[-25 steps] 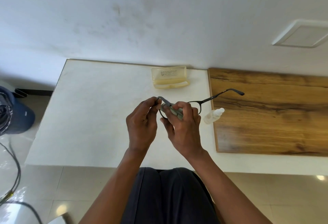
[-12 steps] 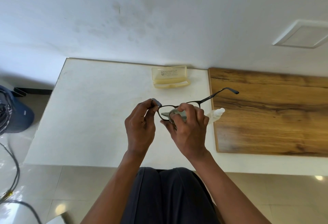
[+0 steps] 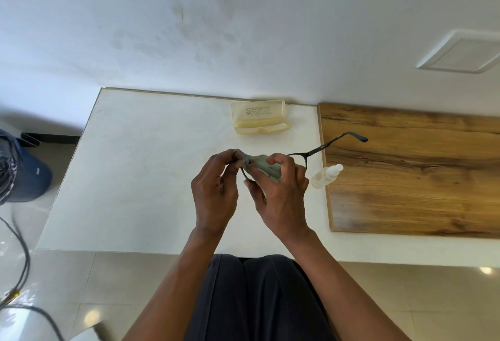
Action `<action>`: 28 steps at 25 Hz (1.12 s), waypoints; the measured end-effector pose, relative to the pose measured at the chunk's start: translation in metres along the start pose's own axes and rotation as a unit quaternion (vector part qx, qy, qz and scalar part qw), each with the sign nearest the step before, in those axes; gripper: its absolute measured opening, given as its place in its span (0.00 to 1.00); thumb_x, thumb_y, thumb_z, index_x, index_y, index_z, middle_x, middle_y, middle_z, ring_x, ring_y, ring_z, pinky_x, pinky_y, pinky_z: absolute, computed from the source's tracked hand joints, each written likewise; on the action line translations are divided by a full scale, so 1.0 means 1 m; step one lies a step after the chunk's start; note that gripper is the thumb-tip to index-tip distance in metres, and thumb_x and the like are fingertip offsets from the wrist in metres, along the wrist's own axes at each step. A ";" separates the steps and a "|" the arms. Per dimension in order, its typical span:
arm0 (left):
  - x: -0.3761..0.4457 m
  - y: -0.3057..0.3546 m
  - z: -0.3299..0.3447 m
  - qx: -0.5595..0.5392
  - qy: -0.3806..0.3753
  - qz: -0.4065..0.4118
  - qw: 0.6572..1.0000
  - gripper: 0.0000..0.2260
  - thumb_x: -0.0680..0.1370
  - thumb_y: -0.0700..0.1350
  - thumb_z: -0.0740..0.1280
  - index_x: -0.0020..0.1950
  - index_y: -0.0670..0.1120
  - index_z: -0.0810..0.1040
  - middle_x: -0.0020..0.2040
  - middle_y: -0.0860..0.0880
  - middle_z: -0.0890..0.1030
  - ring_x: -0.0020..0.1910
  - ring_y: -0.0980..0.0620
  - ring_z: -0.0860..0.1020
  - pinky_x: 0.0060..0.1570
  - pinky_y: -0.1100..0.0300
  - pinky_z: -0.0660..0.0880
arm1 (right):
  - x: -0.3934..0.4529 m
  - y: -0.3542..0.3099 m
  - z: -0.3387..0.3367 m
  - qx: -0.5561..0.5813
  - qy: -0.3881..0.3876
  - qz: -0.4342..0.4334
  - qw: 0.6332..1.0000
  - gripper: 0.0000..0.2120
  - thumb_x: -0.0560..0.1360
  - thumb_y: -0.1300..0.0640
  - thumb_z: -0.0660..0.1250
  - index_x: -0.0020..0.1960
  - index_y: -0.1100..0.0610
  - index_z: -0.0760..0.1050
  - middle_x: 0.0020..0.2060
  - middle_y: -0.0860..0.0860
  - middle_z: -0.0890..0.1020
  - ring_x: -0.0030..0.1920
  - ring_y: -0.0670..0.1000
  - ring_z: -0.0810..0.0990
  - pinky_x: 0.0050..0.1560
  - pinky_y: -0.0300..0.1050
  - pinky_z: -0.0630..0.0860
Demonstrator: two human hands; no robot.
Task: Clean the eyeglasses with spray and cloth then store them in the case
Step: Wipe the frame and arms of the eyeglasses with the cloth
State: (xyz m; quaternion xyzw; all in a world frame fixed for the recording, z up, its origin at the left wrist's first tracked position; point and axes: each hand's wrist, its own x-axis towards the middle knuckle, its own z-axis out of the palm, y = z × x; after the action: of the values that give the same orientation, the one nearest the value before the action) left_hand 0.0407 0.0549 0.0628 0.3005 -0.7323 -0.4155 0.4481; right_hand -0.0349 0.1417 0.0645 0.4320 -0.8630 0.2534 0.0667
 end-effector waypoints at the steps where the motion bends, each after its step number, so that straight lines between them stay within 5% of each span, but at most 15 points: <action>1: 0.000 0.000 0.000 -0.001 -0.001 0.000 1.000 0.07 0.74 0.31 0.65 0.49 0.38 0.79 0.45 0.52 0.80 0.45 0.60 0.78 0.49 0.70 0.74 | 0.000 -0.001 -0.001 0.012 -0.001 0.001 1.000 0.15 0.68 0.55 0.74 0.55 0.50 0.80 0.52 0.61 0.78 0.51 0.61 0.75 0.42 0.47 0.71; 9: -0.007 -0.001 0.000 -0.011 0.016 -0.027 0.999 0.11 0.74 0.31 0.66 0.49 0.46 0.78 0.44 0.57 0.79 0.46 0.66 0.77 0.47 0.73 0.72 | 0.001 0.007 -0.004 -0.016 0.011 -0.016 1.000 0.11 0.62 0.53 0.79 0.41 0.53 0.81 0.49 0.59 0.79 0.50 0.59 0.74 0.40 0.46 0.71; 15: -0.008 -0.001 -0.001 -0.018 0.012 -0.028 0.999 0.11 0.75 0.33 0.66 0.49 0.48 0.77 0.45 0.57 0.79 0.46 0.62 0.78 0.48 0.68 0.74 | 0.000 0.012 -0.009 -0.123 0.041 -0.011 0.991 0.13 0.65 0.42 0.74 0.43 0.50 0.80 0.48 0.54 0.80 0.49 0.52 0.66 0.38 0.45 0.68; 21: -0.004 0.002 0.002 -0.016 0.009 -0.018 1.000 0.10 0.75 0.32 0.66 0.50 0.45 0.78 0.45 0.57 0.79 0.47 0.62 0.78 0.49 0.68 0.74 | 0.002 0.002 -0.006 -0.099 -0.004 0.024 0.995 0.17 0.67 0.48 0.73 0.54 0.51 0.79 0.52 0.58 0.78 0.50 0.56 0.72 0.38 0.47 0.71; 28: -0.003 0.002 0.002 -0.001 0.011 -0.013 1.000 0.07 0.75 0.31 0.65 0.49 0.39 0.79 0.45 0.55 0.78 0.47 0.66 0.77 0.49 0.73 0.72 | 0.002 -0.005 -0.007 0.011 -0.023 0.020 0.999 0.12 0.68 0.57 0.74 0.51 0.50 0.81 0.52 0.61 0.77 0.50 0.62 0.75 0.40 0.50 0.72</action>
State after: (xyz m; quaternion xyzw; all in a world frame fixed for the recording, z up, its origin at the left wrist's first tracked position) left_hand 0.0395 0.0588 0.0629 0.3137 -0.7230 -0.4187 0.4511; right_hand -0.0332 0.1414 0.0733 0.4213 -0.8698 0.2542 0.0375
